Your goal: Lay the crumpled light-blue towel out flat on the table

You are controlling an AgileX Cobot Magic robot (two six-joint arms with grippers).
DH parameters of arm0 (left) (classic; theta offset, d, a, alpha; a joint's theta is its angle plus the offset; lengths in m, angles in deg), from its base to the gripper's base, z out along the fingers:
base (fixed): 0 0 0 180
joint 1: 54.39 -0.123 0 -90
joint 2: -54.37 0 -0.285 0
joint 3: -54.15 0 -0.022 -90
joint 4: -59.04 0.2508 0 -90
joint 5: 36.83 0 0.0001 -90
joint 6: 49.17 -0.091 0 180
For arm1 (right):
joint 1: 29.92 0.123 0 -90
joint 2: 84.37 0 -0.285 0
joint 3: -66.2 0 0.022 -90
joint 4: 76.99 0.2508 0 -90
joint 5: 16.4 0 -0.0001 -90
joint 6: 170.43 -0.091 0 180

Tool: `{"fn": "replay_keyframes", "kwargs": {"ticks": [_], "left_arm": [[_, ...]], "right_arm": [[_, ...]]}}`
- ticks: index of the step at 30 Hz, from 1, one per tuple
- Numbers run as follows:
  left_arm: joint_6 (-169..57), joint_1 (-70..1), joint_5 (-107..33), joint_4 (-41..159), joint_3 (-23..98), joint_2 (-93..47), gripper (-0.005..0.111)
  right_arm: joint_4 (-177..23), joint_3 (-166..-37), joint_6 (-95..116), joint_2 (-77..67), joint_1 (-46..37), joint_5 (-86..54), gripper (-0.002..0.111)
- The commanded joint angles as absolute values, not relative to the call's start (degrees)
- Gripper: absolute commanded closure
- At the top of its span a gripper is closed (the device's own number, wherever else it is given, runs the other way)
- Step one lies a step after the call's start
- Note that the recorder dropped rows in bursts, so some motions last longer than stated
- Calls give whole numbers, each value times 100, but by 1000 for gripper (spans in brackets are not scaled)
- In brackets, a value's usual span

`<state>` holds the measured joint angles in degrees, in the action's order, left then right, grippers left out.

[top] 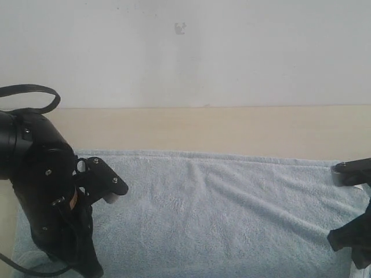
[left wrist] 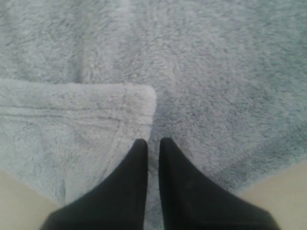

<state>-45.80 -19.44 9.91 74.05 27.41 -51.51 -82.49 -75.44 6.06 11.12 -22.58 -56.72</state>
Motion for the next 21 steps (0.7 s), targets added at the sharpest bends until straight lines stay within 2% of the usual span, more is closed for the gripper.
{"fn": "replay_keyframes", "kwargs": {"ticks": [1, 6, 10, 13, 15, 17, 21], "left_arm": [[-4878, -1950, 924, 7366, 2704, -5093, 98], [-4878, -1997, 924, 7750, 2545, -5165, 97], [-4878, -1970, 924, 7745, 2547, -5221, 80], [-4878, -1918, 953, 7757, 2580, -5221, 60], [-4878, -1918, 943, 7767, 2580, -5221, 51], [-4878, -1918, 914, 7815, 2580, -5221, 45], [-4771, -1918, 730, 8044, 2505, -5234, 45]], "right_arm": [[-8231, -7531, 658, 1082, -2306, -5482, 58], [-8255, -7531, 590, 1082, -2306, -5449, 58], [-8218, -7531, 505, 1082, -2306, -5345, 58], [-8192, -7531, 405, 1082, -2306, -5307, 58], [-8192, -7531, 405, 1082, -2306, -5307, 58], [-8192, -7531, 405, 1082, -2306, -5296, 58], [-8192, -7531, 391, 1082, -2306, -5285, 58]]}}
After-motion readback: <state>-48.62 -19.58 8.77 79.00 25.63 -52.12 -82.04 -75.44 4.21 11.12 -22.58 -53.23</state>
